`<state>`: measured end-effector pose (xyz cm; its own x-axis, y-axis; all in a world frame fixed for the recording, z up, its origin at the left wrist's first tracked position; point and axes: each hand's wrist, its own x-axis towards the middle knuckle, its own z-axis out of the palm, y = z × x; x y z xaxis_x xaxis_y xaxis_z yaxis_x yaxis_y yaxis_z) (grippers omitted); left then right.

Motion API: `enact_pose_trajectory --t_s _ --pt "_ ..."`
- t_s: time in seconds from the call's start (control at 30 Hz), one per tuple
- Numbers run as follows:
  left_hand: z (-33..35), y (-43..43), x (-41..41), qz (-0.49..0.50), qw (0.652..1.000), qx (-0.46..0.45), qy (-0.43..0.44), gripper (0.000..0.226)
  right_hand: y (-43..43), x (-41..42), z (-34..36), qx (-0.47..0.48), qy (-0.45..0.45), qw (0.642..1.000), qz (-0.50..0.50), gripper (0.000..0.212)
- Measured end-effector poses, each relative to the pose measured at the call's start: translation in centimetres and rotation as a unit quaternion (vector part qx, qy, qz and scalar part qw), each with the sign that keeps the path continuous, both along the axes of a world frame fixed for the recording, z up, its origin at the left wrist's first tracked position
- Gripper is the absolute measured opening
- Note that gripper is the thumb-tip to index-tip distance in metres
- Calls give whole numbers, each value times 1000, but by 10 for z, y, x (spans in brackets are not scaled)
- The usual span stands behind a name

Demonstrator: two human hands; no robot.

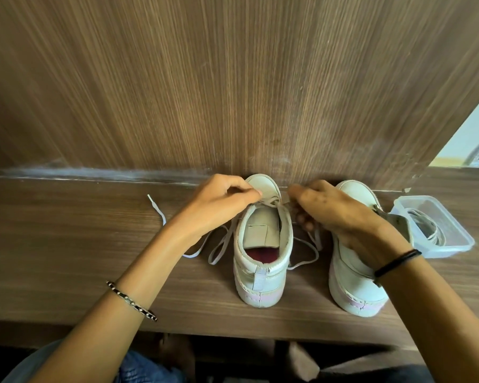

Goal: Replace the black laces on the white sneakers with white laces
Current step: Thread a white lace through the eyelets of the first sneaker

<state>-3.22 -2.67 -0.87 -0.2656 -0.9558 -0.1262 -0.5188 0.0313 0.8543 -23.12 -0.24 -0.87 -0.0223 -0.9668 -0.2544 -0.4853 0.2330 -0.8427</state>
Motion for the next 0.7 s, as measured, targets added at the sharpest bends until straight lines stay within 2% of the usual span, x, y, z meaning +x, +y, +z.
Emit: enact_pose_trajectory --t_s 0.07,0.13,0.17,0.23,0.33,0.37,0.53,0.7 --pt "2 2 3 -31 999 2 -11 18 -3 1 3 24 -101 993 -48 33" --pt "1 2 6 -49 999 -4 -22 19 -3 2 8 55 -212 972 -84 33" --pt "1 2 7 -50 998 -8 -28 19 -3 2 10 63 -231 967 -84 32" --pt "-1 -1 9 -39 998 -16 -43 21 -2 -3 8 52 -182 980 -56 32" --pt "-5 -6 14 -32 997 -27 -71 21 0 -11 5 -11 -17 1000 -18 28" --pt "-7 -7 15 -33 997 -31 -70 19 0 -13 5 -24 4 1000 -11 24" --pt "-7 -6 8 -53 996 -68 -23 12 1 -15 9 -29 -34 996 82 12" --pt "-5 -12 -5 -91 994 -53 -18 11 -1 -20 5 -140 155 969 135 13"
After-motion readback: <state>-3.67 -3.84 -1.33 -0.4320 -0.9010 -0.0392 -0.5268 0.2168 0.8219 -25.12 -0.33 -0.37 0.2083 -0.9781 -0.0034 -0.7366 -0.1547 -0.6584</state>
